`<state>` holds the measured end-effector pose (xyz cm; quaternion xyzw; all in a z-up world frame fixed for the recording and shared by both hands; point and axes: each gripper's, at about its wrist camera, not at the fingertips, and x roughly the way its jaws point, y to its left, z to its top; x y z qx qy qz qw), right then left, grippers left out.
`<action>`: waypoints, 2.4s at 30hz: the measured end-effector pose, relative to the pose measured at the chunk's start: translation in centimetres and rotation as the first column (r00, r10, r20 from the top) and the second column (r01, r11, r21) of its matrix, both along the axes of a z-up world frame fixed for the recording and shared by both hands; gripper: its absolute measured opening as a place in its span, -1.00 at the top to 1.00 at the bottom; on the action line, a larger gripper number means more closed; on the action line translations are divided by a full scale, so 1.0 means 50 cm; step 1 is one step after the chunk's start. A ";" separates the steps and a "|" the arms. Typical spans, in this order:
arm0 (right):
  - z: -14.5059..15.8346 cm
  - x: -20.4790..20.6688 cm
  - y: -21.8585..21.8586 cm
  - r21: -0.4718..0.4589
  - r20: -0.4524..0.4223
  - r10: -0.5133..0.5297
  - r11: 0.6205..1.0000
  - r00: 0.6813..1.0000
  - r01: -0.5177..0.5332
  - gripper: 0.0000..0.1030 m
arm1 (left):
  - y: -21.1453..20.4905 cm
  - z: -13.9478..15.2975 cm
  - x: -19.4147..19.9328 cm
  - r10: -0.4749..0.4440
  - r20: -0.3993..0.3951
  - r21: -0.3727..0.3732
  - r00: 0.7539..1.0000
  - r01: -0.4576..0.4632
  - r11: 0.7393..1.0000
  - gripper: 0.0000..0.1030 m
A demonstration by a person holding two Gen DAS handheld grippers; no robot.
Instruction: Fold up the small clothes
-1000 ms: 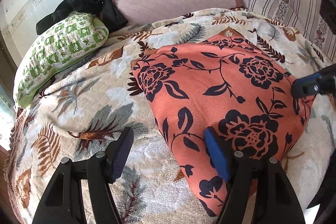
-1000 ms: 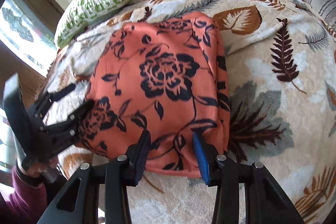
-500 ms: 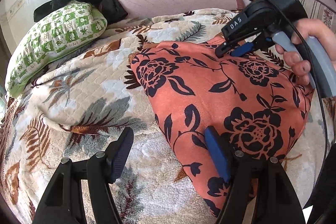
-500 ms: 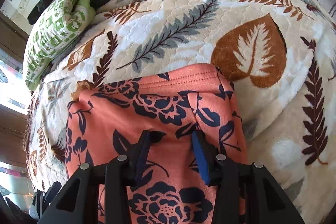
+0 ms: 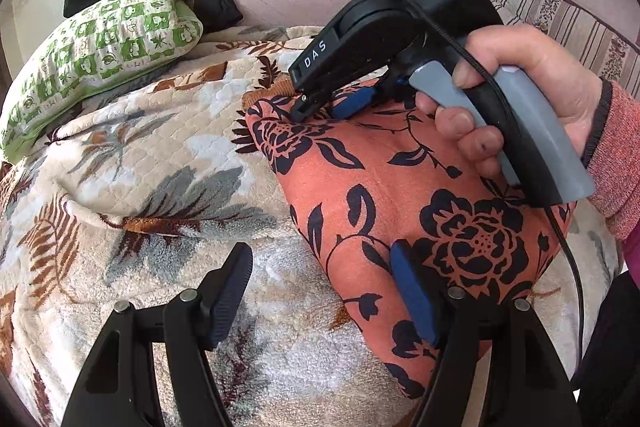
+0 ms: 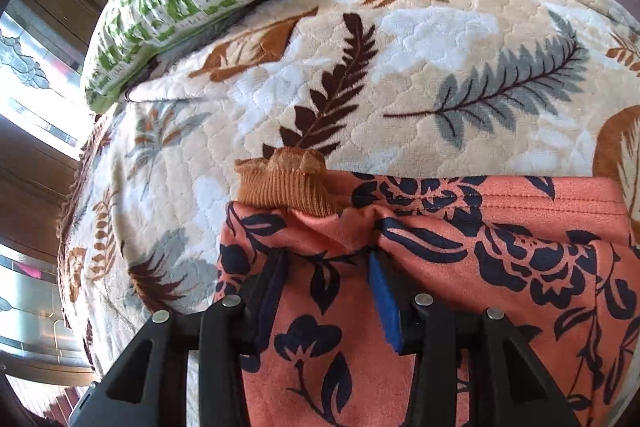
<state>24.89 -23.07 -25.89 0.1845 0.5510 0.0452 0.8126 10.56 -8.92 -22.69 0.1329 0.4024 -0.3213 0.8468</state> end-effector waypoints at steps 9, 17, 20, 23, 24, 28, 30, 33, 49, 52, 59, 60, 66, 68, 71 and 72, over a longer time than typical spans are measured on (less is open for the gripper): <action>0.103 -0.145 -0.095 0.094 0.107 -0.105 0.991 0.989 0.095 0.07 | 0.025 0.013 0.022 0.056 -0.080 -0.081 0.995 -0.062 0.995 -0.41; 0.111 -0.336 -0.135 -0.017 0.069 -0.161 0.987 0.985 0.162 0.23 | 0.012 0.006 0.011 0.118 0.005 -0.014 0.993 -0.118 0.993 -0.65; 0.059 -0.388 -0.116 -0.068 0.041 -0.158 0.985 0.987 0.161 0.24 | 0.012 0.000 0.017 0.127 -0.002 -0.013 0.992 -0.127 0.992 -0.74; 0.041 -0.429 -0.098 -0.109 0.130 -0.166 0.978 0.977 0.181 0.24 | 0.010 -0.004 0.018 0.134 -0.001 -0.013 0.991 -0.134 0.991 -0.75; 0.041 -0.434 -0.095 -0.117 0.134 -0.173 0.975 0.976 0.188 0.24 | 0.009 -0.004 0.018 0.134 0.003 -0.011 0.991 -0.134 0.991 -0.76; 0.054 -0.428 -0.080 -0.175 0.107 -0.145 0.971 0.984 0.162 0.25 | 0.007 -0.006 0.022 0.136 -0.005 -0.017 0.991 -0.136 0.991 -0.77; 0.068 -0.429 -0.080 -0.183 0.099 -0.136 0.971 0.986 0.152 0.26 | 0.006 -0.005 0.025 0.144 -0.016 -0.020 0.989 -0.144 0.989 -0.77; 0.095 -0.427 -0.090 -0.162 0.144 -0.173 0.967 0.974 0.196 0.26 | 0.000 0.000 0.026 0.153 -0.020 -0.017 0.988 -0.153 0.988 -0.77; 0.067 -0.428 -0.130 -0.050 0.238 -0.248 0.962 0.939 0.267 0.24 | -0.041 -0.005 0.033 0.160 -0.001 -0.002 0.987 -0.160 0.987 -0.77; 0.081 -0.433 -0.134 -0.046 0.307 -0.271 0.953 0.912 0.298 0.24 | -0.042 -0.006 0.033 0.159 0.003 -0.001 0.987 -0.159 0.987 -0.77; 0.037 -0.408 -0.145 -0.053 0.235 -0.269 0.956 0.934 0.289 0.23 | -0.050 -0.009 0.037 0.167 -0.002 -0.003 0.986 -0.167 0.986 -0.79; 0.040 -0.410 -0.141 -0.062 0.243 -0.264 0.956 0.933 0.287 0.24 | -0.050 -0.008 0.038 0.169 -0.004 -0.004 0.986 -0.169 0.986 -0.79; 0.054 -0.426 -0.152 -0.016 0.292 -0.302 0.947 0.908 0.320 0.23 | -0.051 -0.003 0.039 0.175 -0.007 -0.017 0.985 -0.175 0.984 -0.79; 0.065 -0.433 -0.161 -0.001 0.325 -0.325 0.939 0.888 0.344 0.23 | -0.052 -0.001 0.039 0.177 -0.007 -0.023 0.984 -0.178 0.984 -0.79; 0.074 -0.428 -0.177 0.015 0.353 -0.360 0.925 0.864 0.379 0.24 | -0.057 0.005 0.041 0.179 -0.006 -0.038 0.984 -0.179 0.983 -0.79; 0.074 -0.420 -0.184 0.031 0.354 -0.367 0.924 0.860 0.382 0.24 | -0.061 0.007 0.042 0.177 -0.001 -0.041 0.984 -0.177 0.983 -0.79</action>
